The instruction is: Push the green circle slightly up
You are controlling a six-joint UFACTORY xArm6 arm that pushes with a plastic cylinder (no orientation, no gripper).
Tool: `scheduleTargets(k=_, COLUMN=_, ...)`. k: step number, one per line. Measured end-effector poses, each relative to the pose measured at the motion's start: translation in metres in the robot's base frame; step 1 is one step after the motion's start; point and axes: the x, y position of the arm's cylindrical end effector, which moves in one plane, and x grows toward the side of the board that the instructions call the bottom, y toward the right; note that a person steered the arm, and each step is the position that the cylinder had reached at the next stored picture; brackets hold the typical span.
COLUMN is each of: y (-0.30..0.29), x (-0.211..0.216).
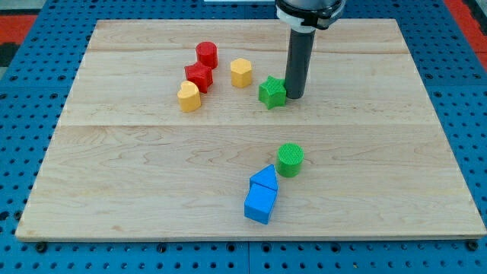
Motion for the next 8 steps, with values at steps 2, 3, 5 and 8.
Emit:
scheduleTargets(k=2, y=-0.009, x=0.001)
scheduleTargets(k=3, y=-0.014, x=0.002)
scheduleTargets(k=5, y=0.084, x=0.033)
scheduleTargets(k=8, y=-0.004, x=0.186)
